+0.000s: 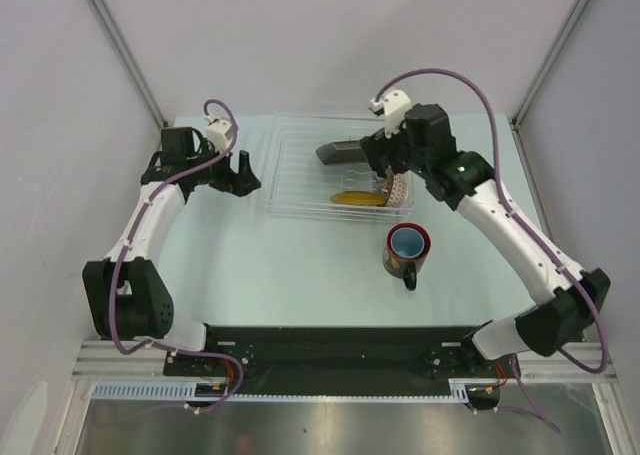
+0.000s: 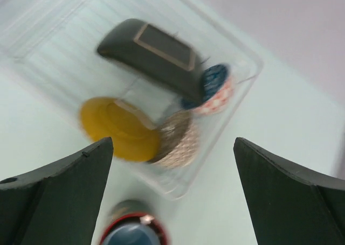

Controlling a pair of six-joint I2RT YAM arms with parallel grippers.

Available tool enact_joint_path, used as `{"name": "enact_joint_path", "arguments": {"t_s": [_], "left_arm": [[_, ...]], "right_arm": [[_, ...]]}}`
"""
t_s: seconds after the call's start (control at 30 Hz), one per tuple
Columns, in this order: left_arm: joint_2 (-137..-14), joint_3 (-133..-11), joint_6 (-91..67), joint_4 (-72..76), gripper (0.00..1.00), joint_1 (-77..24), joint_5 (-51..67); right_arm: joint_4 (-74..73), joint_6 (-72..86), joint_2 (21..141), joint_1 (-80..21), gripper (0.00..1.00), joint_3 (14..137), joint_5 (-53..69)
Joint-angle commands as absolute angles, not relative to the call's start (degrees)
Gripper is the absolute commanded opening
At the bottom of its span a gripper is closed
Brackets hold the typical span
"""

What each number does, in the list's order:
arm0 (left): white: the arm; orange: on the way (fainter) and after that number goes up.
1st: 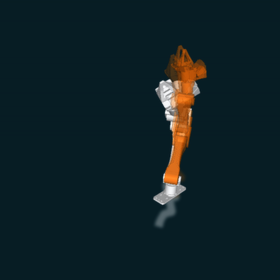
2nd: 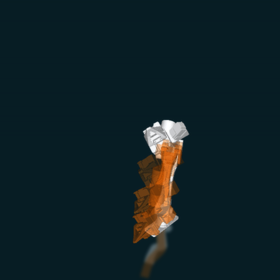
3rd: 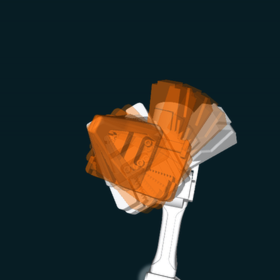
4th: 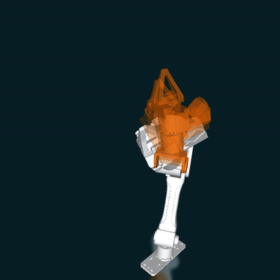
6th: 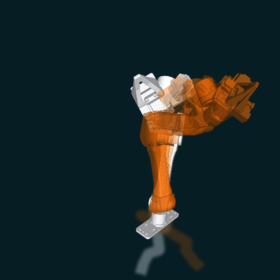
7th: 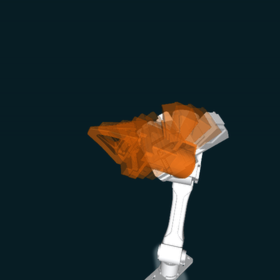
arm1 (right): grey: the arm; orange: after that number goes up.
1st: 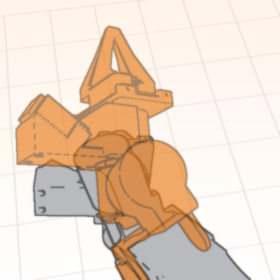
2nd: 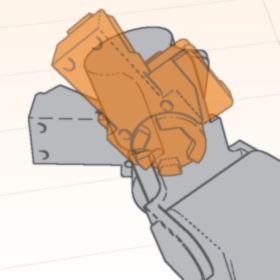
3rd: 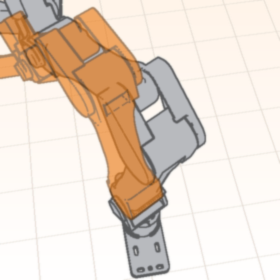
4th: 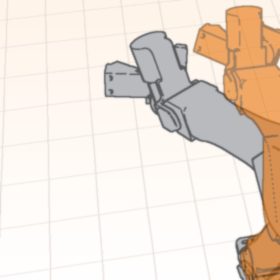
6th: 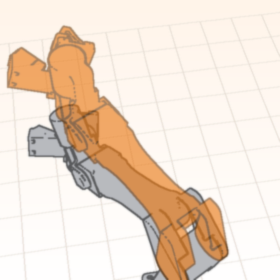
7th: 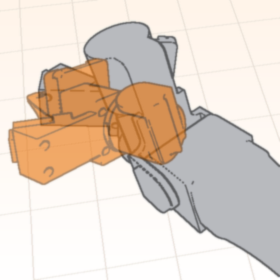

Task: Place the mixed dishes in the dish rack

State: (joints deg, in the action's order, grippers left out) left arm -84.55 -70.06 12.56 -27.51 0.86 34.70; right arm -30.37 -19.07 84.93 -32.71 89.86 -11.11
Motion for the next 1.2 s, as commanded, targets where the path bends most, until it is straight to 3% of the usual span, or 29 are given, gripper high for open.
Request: {"name": "enact_joint_path", "arguments": {"t_s": [0.0,0.13,0.23,0.33,0.47,0.6,0.63,0.67,0.73,0.8,0.9,1.17], "left_arm": [[-80.77,-69.79,13.62,-28.21,0.96,0.70,35.24],[-78.76,-68.73,13.27,-27.78,0.96,0.70,34.98],[-77.96,-67.85,12.92,-27.86,0.96,0.62,35.16],[-76.65,-67.06,13.10,-28.12,0.96,0.62,34.89],[-75.06,-66.71,13.36,-28.48,0.96,0.62,34.80],[-73.92,-66.88,13.18,-28.56,0.96,0.62,34.98],[-73.92,-66.97,13.18,-28.83,0.96,0.62,34.89],[-73.74,-66.97,13.18,-29.09,0.96,0.70,34.98],[-73.13,-66.89,13.18,-29.27,0.96,0.70,34.81],[-72.60,-66.36,13.62,-29.27,0.96,0.62,34.37],[-72.25,-65.83,13.89,-29.27,0.96,0.62,34.02],[-72.16,-65.04,13.36,-28.57,0.96,0.62,34.45]], "right_arm": [[-39.99,4.90,78.34,-29.10,1.00,82.11,3.07],[-47.18,10.97,76.03,-34.96,1.00,77.09,-16.99],[-45.18,16.68,70.08,-35.42,1.00,72.08,-17.83],[-44.83,25.46,66.46,-32.70,1.00,71.02,-16.96],[-46.05,34.78,63.73,-27.52,1.00,70.58,-4.05],[-41.13,32.88,63.63,-28.73,0.98,64.34,3.43],[-41.83,31.65,64.76,-29.70,0.91,64.60,0.99],[-42.53,31.12,66.60,-31.45,0.68,64.86,-1.64],[-45.86,30.85,68.81,-36.11,0.50,65.91,-9.01],[-47.45,31.55,71.36,-39.96,0.59,66.18,-13.07],[-49.30,32.61,72.42,-43.06,0.59,66.36,-17.73],[-50.54,32.08,74.09,-43.07,0.39,66.45,-21.36]]}}
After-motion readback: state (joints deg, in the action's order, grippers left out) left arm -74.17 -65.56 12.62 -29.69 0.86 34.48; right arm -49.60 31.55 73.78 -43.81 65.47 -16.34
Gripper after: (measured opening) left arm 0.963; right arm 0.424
